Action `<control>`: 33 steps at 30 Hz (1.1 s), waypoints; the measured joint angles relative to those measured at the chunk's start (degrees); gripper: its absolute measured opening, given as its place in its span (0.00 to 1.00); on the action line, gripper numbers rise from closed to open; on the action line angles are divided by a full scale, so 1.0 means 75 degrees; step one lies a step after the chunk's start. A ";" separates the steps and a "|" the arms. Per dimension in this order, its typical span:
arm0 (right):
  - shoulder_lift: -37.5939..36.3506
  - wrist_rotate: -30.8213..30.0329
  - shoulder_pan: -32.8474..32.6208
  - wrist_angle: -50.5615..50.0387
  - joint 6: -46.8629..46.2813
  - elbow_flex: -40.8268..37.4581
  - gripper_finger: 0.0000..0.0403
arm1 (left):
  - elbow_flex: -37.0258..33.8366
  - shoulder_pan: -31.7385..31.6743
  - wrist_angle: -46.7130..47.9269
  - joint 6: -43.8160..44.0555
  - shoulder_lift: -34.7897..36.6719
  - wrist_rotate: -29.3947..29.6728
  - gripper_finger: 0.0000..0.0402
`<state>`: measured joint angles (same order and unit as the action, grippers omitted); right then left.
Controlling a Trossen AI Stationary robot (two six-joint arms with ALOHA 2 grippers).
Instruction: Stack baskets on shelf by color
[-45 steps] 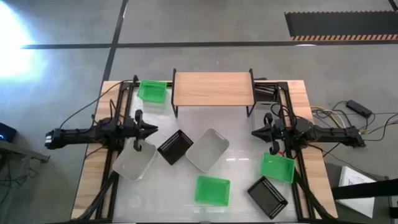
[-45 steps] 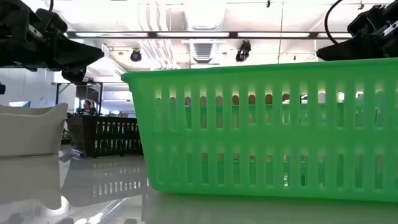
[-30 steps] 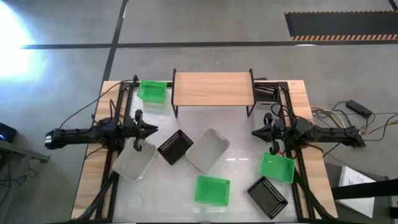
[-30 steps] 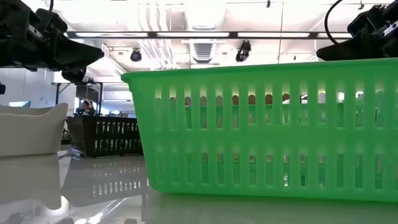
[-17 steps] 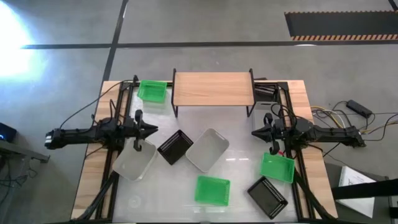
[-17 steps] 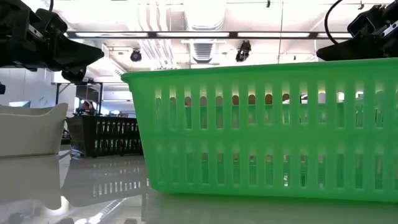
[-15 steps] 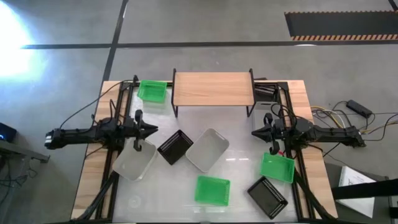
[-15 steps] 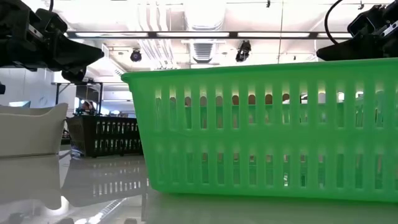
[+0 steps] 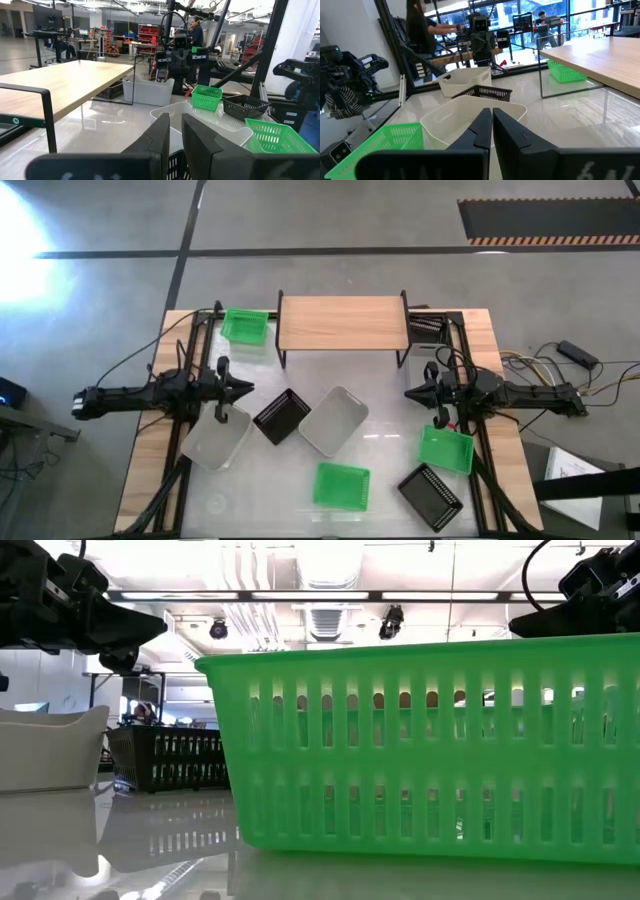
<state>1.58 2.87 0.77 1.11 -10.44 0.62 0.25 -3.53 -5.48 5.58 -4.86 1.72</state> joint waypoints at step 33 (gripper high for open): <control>-0.0001 0.0011 -0.0002 0.2956 -0.1114 0.0002 0.02 | 0.0000 0.0002 -0.0003 0.0000 0.0003 0.0002 0.08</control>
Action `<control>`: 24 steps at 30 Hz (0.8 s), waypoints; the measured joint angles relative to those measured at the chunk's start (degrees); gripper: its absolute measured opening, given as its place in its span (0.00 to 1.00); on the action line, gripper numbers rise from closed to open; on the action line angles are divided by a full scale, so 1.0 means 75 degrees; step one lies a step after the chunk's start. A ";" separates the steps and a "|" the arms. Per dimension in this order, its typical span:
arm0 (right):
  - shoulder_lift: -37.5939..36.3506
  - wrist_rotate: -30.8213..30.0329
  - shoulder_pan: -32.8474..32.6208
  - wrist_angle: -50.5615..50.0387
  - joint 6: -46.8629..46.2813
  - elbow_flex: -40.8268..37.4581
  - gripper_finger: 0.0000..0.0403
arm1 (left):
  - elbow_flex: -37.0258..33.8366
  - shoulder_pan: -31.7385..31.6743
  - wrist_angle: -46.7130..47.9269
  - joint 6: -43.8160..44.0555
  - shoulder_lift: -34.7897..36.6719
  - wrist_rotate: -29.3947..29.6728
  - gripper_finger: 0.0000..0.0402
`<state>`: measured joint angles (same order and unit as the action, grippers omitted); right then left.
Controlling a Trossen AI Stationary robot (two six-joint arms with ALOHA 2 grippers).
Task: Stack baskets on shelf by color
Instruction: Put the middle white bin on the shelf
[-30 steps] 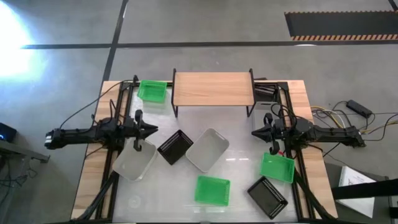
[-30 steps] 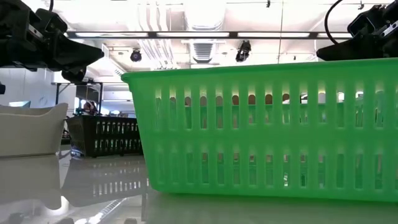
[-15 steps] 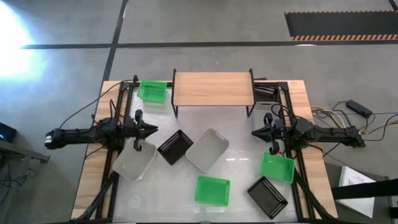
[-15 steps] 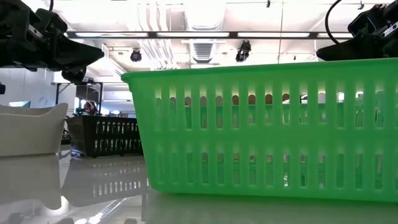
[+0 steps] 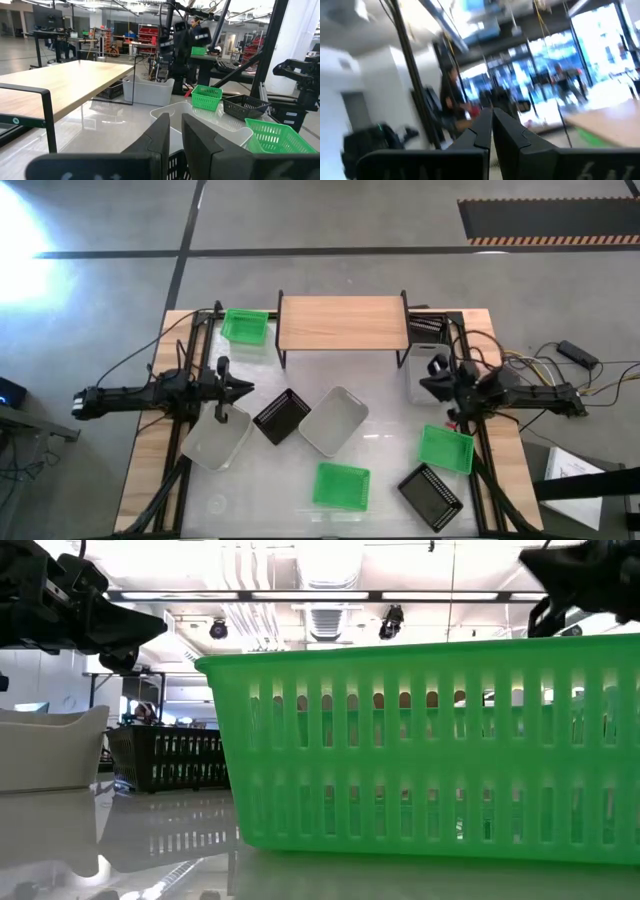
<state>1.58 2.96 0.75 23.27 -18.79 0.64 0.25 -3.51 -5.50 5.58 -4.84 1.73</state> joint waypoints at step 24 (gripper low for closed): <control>0.6860 -0.0601 -0.1416 0.0291 0.0615 0.2955 0.02 | 0.0000 -0.0002 0.0000 -0.0001 0.0000 0.0000 0.08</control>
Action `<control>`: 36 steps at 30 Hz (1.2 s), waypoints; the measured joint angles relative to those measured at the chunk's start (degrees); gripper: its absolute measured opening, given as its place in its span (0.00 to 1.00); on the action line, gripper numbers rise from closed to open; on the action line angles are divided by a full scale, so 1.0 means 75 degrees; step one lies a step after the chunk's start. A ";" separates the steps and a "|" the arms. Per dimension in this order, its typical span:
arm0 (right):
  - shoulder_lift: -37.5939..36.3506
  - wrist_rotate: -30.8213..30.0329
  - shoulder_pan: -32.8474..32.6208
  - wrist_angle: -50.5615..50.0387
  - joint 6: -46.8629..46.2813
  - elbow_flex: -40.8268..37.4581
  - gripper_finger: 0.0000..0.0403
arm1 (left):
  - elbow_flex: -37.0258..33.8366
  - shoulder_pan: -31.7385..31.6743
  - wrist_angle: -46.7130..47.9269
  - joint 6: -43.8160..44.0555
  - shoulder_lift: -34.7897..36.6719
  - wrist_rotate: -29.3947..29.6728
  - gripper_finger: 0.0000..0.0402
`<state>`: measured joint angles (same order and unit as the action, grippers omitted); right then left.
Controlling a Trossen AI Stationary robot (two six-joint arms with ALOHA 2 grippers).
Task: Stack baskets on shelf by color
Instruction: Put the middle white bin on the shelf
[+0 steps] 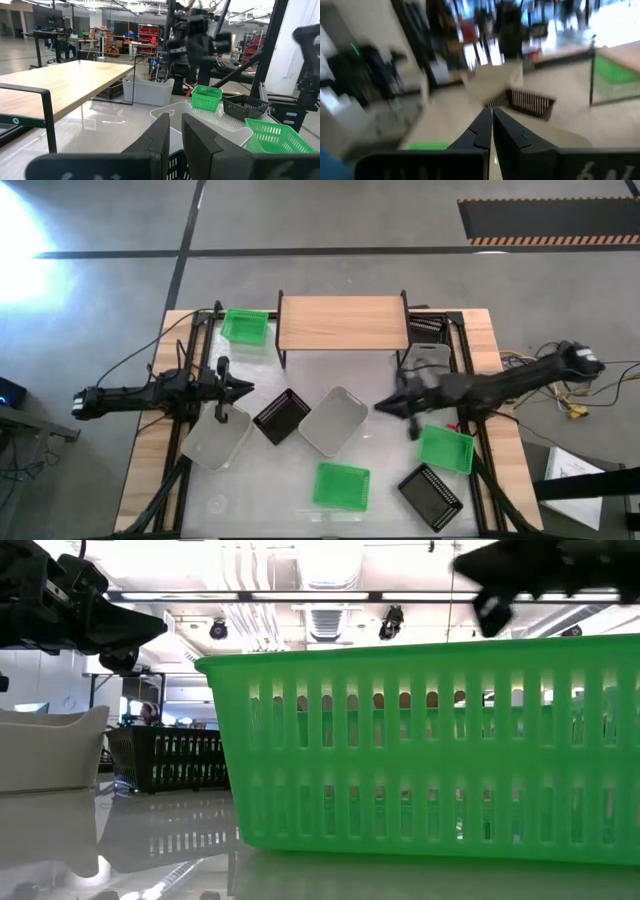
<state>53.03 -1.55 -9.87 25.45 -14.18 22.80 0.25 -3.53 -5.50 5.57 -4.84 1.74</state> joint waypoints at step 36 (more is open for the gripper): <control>1.0703 -0.1345 -0.0898 -1.2016 -0.1698 1.3922 0.32 | 0.0000 0.0003 -0.0003 0.0000 -0.0166 0.0000 0.08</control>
<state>133.30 -11.64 -16.60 -64.67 -26.92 127.22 0.25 -3.51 -5.52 5.58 -6.09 1.74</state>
